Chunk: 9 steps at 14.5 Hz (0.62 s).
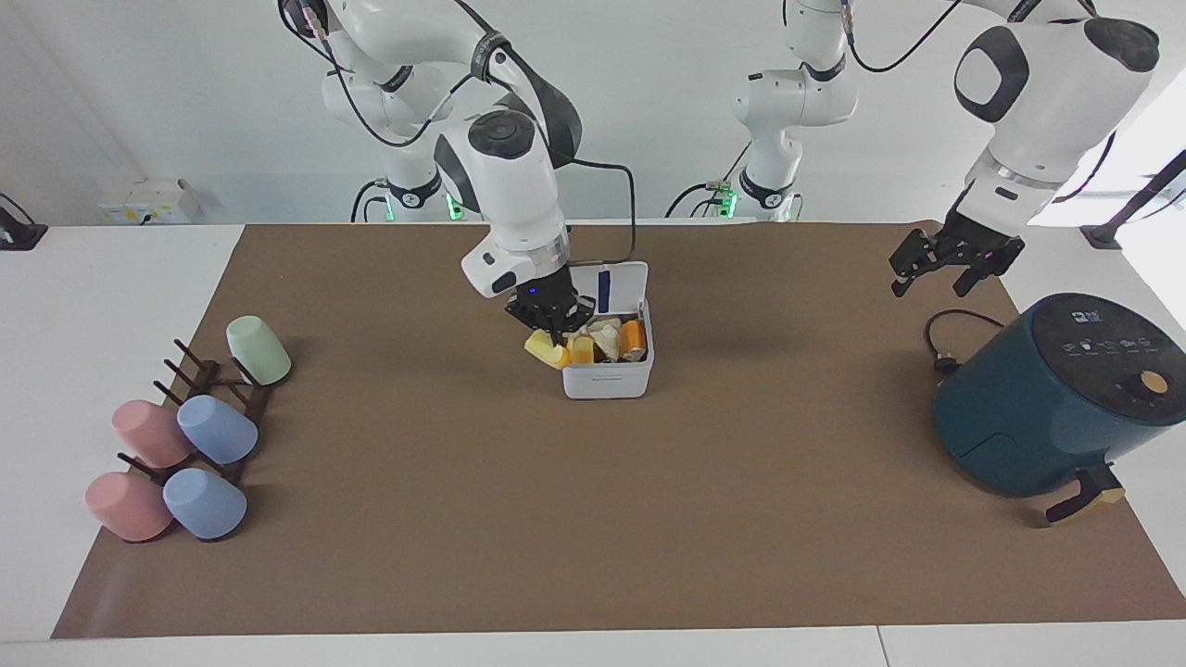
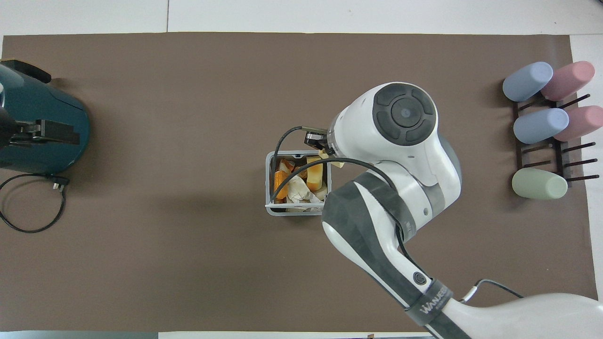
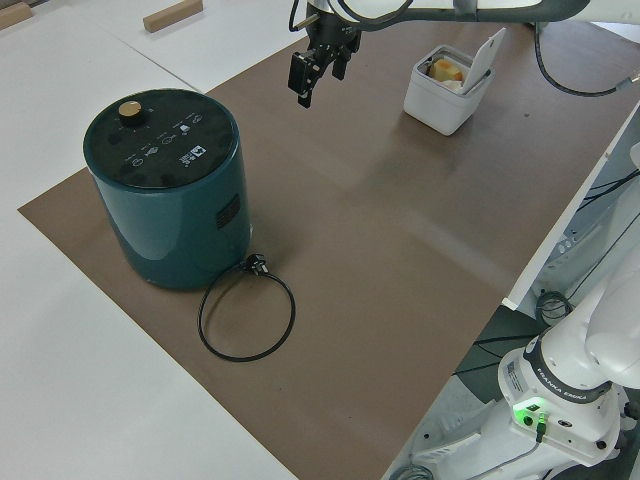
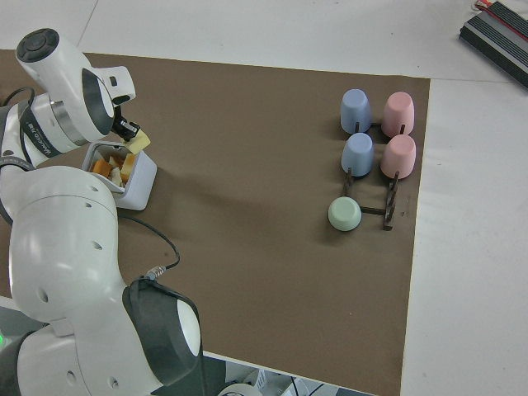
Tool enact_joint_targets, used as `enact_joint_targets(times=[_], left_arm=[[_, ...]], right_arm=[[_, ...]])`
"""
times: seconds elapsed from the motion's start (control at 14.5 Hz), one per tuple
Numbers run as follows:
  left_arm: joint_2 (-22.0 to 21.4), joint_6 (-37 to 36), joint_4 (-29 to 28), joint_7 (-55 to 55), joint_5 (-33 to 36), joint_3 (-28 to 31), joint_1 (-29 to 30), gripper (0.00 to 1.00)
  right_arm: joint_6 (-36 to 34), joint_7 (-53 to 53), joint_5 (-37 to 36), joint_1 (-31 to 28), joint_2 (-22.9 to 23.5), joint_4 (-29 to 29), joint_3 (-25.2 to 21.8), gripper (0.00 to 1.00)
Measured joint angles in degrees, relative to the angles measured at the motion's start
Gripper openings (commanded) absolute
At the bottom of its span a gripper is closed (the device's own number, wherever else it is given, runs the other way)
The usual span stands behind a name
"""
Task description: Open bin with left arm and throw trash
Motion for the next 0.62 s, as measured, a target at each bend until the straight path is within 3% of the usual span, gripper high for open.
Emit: enact_joint_targets(times=[0.28, 0.34, 0.41, 0.48, 0.55, 0.62], left_arm=[[-0.11, -7.33, 5.58, 0.83, 0.39, 0.14, 0.13, 1.0], [-0.11, -8.6, 6.28, 0.91, 0.42, 0.14, 0.13, 1.0], [-0.11, -9.45, 6.6, 1.0, 0.43, 0.11, 0.13, 1.0], [-0.13, -10.14, 6.78, 1.09, 0.43, 0.01, 0.13, 1.0], [-0.22, -10.77, 7.0, 1.19, 0.43, -0.19, 0.12, 1.0], [-0.53, -11.23, 7.04, 1.35, 0.43, -0.37, 0.11, 1.0]], right_arm=[[6.19, 8.01, 0.01, 0.46, 1.4, -2.25, 4.97, 0.0], [9.13, 9.68, 0.01, 0.54, 1.43, -3.55, 5.51, 0.22], [11.73, 11.12, 0.01, 0.55, 1.43, -4.94, 5.77, 0.64], [13.51, 12.08, 0.01, 0.55, 1.44, -6.26, 5.83, 0.73], [14.21, 12.5, 0.01, 0.53, 1.44, -7.08, 5.83, 1.0], [14.23, 12.63, 0.01, 0.51, 1.43, -7.32, 5.83, 1.0]])
